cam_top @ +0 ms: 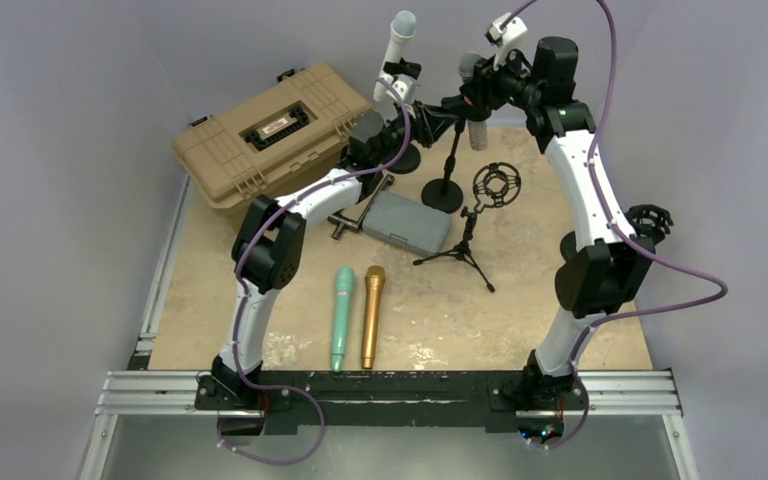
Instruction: Remove the microphone from the stand
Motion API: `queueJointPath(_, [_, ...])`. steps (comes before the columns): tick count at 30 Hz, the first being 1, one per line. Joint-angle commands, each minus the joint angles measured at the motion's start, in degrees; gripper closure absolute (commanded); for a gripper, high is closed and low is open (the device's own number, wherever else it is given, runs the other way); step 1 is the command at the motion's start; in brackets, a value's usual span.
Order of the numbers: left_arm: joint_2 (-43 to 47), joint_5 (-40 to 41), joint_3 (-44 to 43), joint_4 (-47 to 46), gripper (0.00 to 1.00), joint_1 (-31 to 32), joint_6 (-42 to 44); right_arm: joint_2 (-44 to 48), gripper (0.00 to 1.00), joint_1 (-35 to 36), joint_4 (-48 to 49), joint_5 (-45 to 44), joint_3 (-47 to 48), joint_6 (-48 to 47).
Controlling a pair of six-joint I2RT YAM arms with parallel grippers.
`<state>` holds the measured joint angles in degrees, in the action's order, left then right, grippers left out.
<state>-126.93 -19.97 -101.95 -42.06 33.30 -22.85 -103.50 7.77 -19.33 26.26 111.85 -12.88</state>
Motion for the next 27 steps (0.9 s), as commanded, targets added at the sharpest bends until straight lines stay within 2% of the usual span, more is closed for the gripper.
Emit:
queueJointPath(1, [1.18, -2.29, -3.44, -0.66, 1.0, -0.51, -0.47, -0.27, 1.0, 0.32, -1.95, 0.78, 2.13, 1.22])
queueJointPath(9, [2.74, -2.36, 1.56, -2.69, 1.0, -0.52, -1.56, 0.19, 1.0, 0.45, -0.9, -0.52, 2.5, 2.1])
queueJointPath(14, [2.66, -2.92, 1.57, -2.37, 1.0, -0.54, -1.93, 0.88, 1.0, 0.46, 0.42, -7.94, 6.57, 5.35])
queueJointPath(18, [2.59, -3.51, 1.67, -1.93, 1.0, -0.49, -1.82, 3.32, 1.0, 0.46, 4.37, -18.36, 9.35, 9.13])
queueJointPath(22, [2.63, -3.76, 1.58, -0.5, 1.0, -0.14, -1.48, 8.58, 1.0, 0.4, 12.65, -24.98, 5.76, 14.97])
queueJointPath(27, [3.5, -3.71, 2.08, 1.6, 1.0, 0.68, 0.37, 15.12, 1.0, 0.45, 20.98, -32.36, -3.04, 16.67])
